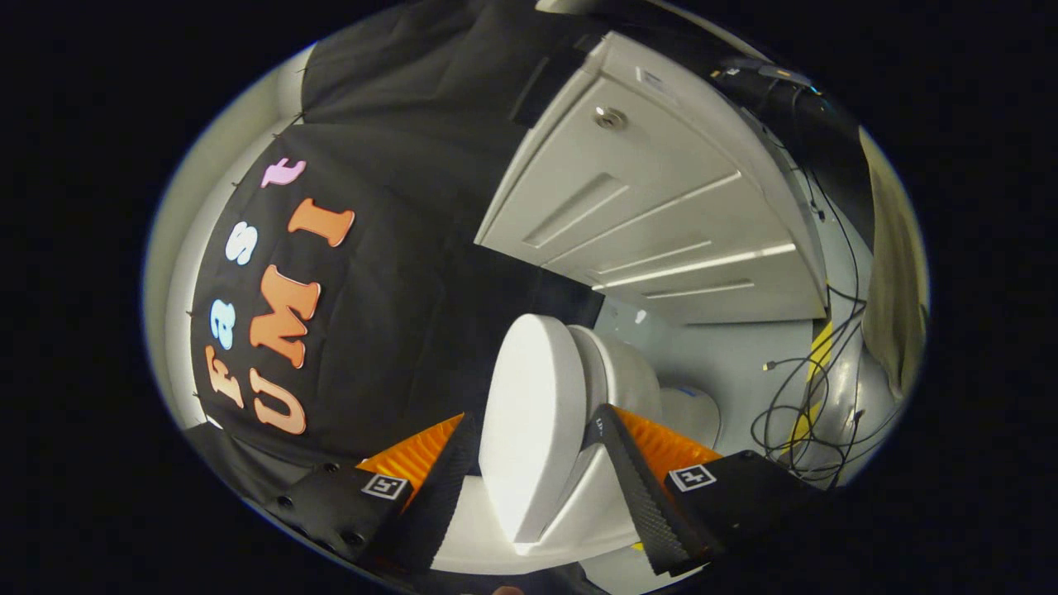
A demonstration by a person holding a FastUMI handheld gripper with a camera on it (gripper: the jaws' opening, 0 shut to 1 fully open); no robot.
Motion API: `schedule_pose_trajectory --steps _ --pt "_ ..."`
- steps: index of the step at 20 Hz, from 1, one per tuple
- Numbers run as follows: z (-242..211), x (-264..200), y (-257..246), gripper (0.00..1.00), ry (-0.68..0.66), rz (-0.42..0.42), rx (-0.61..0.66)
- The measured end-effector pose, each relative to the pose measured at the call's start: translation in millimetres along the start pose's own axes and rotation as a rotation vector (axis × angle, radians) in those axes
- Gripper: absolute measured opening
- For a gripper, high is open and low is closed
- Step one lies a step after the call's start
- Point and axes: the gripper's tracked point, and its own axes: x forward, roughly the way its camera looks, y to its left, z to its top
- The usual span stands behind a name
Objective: Open the toilet lid.
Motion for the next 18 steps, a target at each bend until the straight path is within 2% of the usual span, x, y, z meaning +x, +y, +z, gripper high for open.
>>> schedule_pose_trajectory --steps 5,8,9,10,12,14,16,18 --pt "-22.7 39.7 -42.3 0.94 0.103 -0.038 0.094" --pt "-25.0 58.8 -49.1 0.9 0.12 -0.019 0.152" --pt "-26.8 65.4 -51.5 0.83 0.126 -0.018 0.159" --pt "-27.0 70.4 -50.5 0.83 0.131 -0.012 0.163" --pt "-30.2 82.7 -51.1 0.72 0.15 -0.007 0.172" --pt "-32.6 92.5 -51.3 0.55 0.162 -0.001 0.175" --pt "-32.0 101.7 -52.0 0.54 0.168 0.011 0.183" --pt "-26.2 105.7 -60.2 0.43 0.152 -0.003 0.192"
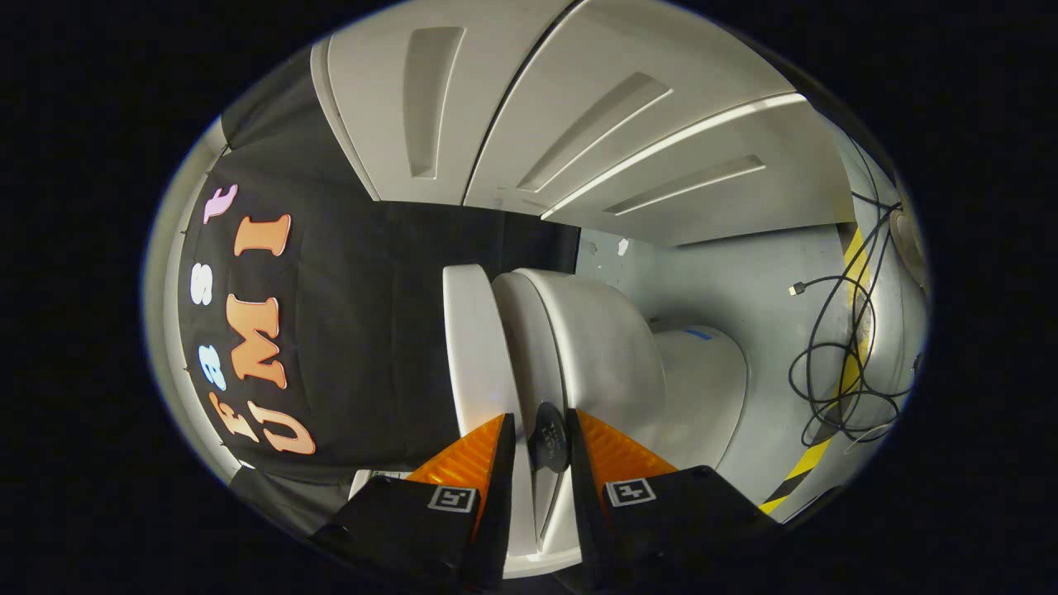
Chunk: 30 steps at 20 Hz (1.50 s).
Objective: Open the toilet lid.
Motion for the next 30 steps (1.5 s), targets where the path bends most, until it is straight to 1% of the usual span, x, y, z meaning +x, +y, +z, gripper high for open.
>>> schedule_pose_trajectory --steps 1,2,3,5,7,8,9,10,11,12,13,15,16,18,21,23,25,26,28,29,30 --pt "2.4 2.6 -1.9 0.43 0.007 0.005 0.024" --pt "2.9 5.0 1.7 0.35 0.013 0.024 0.037" --pt "3.0 9.2 -0.2 0.21 0.011 0.018 0.02" --pt "2.4 11.3 -0.2 0.23 0.017 0.016 -0.002" --pt "3.9 11.3 3.0 0.13 0.017 0.036 0.008" --pt "3.6 6.2 3.1 0.12 0.021 0.047 0.021" --pt "2.3 5.8 4.8 0.12 0.02 0.056 0.03" --pt "2.2 6.9 3.5 0.12 0.026 0.043 0.031" --pt "3.2 4.2 4.7 0.08 0.025 0.022 0.023" --pt "2.7 8.7 6.0 0.08 0.021 -0.001 -0.008" --pt "8.3 14.1 6.6 0.08 -0.016 -0.024 -0.042" --pt "9.5 13.5 10.4 0.08 -0.04 -0.054 -0.073" --pt "1.3 6.0 15.9 0.08 -0.022 -0.039 -0.071" --pt "-8.3 -3.5 21.6 0.08 -0.009 -0.041 -0.076" --pt "-6.7 -1.6 35.3 0.08 -0.051 -0.046 -0.119" --pt "-11.1 0.4 38.4 0.08 -0.052 -0.053 -0.147" --pt "-22.4 -6.0 40.8 0.08 -0.019 -0.051 -0.125" --pt "-31.6 -15.0 48.7 0.08 0.005 -0.038 -0.098" --pt "-41.7 -21.2 73.4 0.08 -0.01 0.015 -0.092" --pt "-51.1 -22.2 82.9 0.08 0.003 0.018 -0.123" --pt "-50.0 -20.4 90.8 0.08 -0.031 0.024 -0.159"
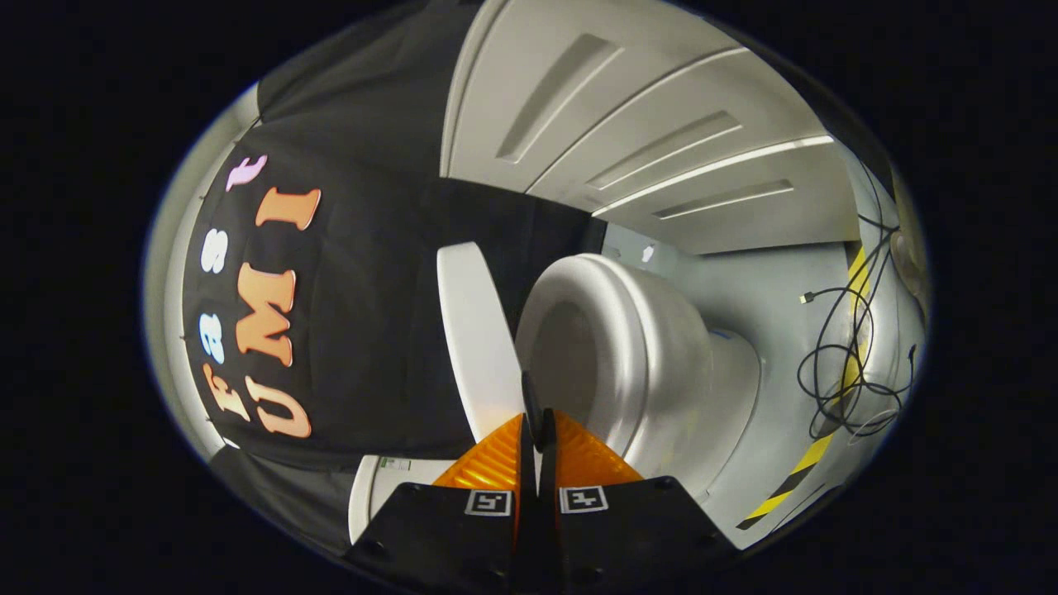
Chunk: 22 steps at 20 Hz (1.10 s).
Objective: Open the toilet lid.
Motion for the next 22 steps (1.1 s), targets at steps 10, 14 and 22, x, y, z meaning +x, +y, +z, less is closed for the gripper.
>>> schedule_pose_trajectory --steps 10,14,22 --pt "-25.8 -14.7 107.0 0.07 -0.039 0.089 -0.325" --pt "-38.8 -16.9 127.4 0.07 -0.016 0.088 -0.486" --pt "-76.5 -23.3 169.3 0.07 0.009 0.109 -0.721"
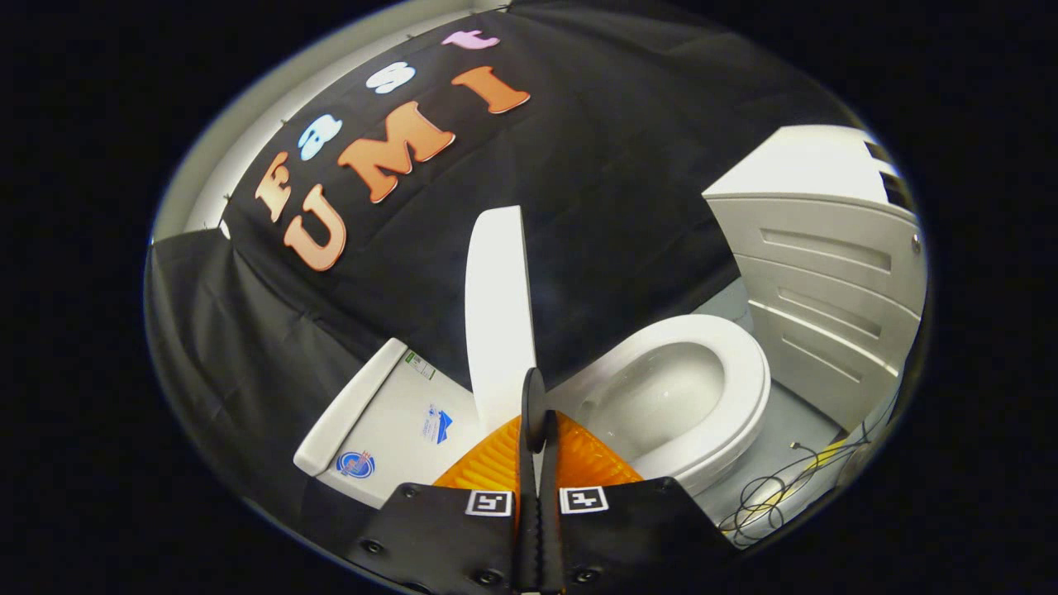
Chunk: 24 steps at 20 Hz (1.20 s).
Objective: Open the toilet lid.
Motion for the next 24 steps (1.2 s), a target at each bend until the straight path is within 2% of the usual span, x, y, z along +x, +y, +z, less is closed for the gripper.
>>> schedule_pose_trajectory --steps 5,9,15,20,24 --pt "-8.8 3.6 48.8 0.07 0.005 0.024 -0.101" --pt "-22.5 4.3 98.0 0.07 0.007 0.049 -0.255" --pt "-45.8 10.5 146.3 0.07 0.001 0.071 -0.332" --pt "-69.8 14.7 182.0 0.07 0.013 0.086 -0.451" --pt "-71.0 17.3 184.6 0.07 -0.007 0.061 -0.426"
